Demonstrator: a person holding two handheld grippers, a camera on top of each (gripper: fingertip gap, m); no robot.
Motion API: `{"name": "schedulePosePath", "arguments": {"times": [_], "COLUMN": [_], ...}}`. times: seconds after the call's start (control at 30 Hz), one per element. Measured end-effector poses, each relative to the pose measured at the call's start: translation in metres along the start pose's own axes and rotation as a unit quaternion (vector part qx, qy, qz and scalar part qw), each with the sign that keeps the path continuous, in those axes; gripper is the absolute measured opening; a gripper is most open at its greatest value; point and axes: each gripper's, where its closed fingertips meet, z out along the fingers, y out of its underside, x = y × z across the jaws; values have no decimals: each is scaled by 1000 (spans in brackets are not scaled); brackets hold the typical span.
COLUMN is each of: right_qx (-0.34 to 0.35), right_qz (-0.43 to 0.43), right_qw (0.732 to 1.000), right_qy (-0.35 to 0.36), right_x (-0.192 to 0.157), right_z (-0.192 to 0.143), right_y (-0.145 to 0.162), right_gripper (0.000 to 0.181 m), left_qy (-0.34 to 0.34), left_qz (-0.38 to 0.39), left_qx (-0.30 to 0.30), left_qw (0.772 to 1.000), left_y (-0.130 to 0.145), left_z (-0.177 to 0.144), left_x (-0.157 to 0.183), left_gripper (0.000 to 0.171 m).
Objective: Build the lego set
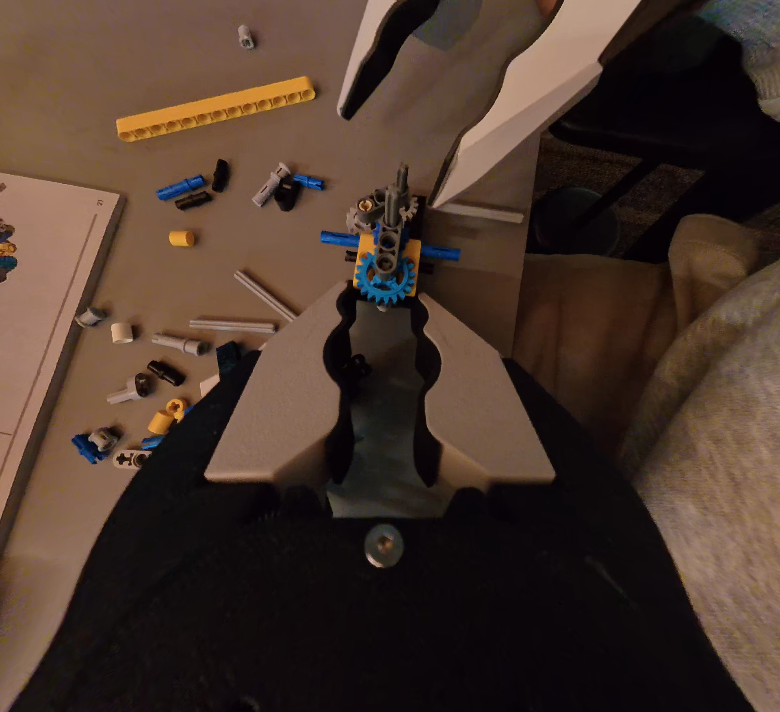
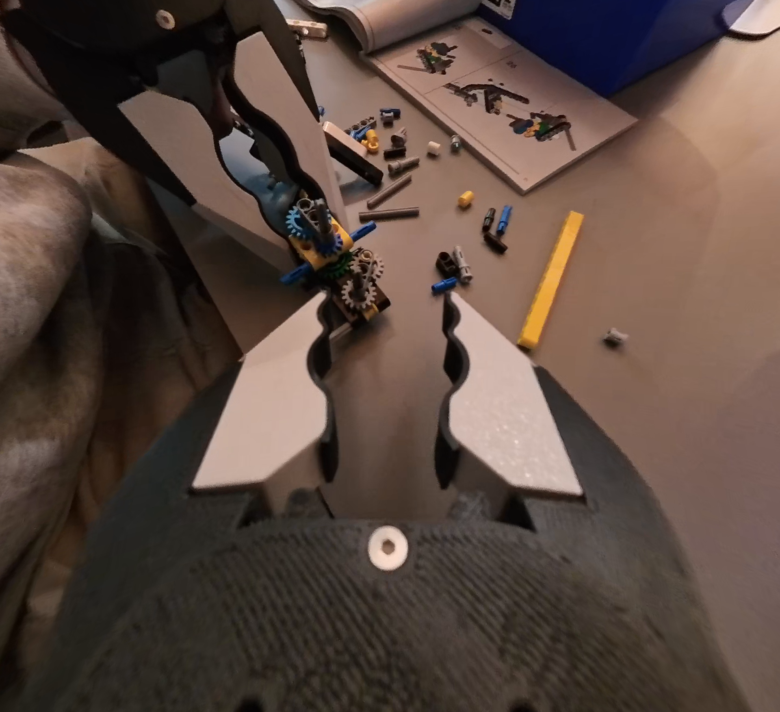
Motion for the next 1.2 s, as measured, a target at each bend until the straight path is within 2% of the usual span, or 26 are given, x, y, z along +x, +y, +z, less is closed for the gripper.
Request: {"name": "schedulePosePath", "arguments": {"times": [0.27, 0.53, 0.8, 1.03, 1.2], "right_qx": [12, 25, -14, -49, -58], "right_qz": [-3, 5, 19, 3, 6], "right_qw": [1000, 1000, 999, 998, 997], "right_qy": [15, 6, -45, -43, -43], "right_x": [5, 5, -9, -13, -13], "right_z": [-4, -7, 5, 13, 15], "right_y": [-4, -7, 8, 16, 18], "right_gripper": [53, 54, 53, 47, 42], "left_qy": [5, -11, -25, -32, -24], "left_qz": [-19, -35, -94, -119, -134], "left_qx": [20, 55, 112, 160, 173], "left_qw": [1000, 998, 989, 979, 975], "left_y": [-7, -8, 9, 15, 19], "left_z": [-11, -38, -65, -76, -76], "left_x": [0, -7, -27, -39, -44], "left_gripper": [29, 30, 31, 29, 30]}}
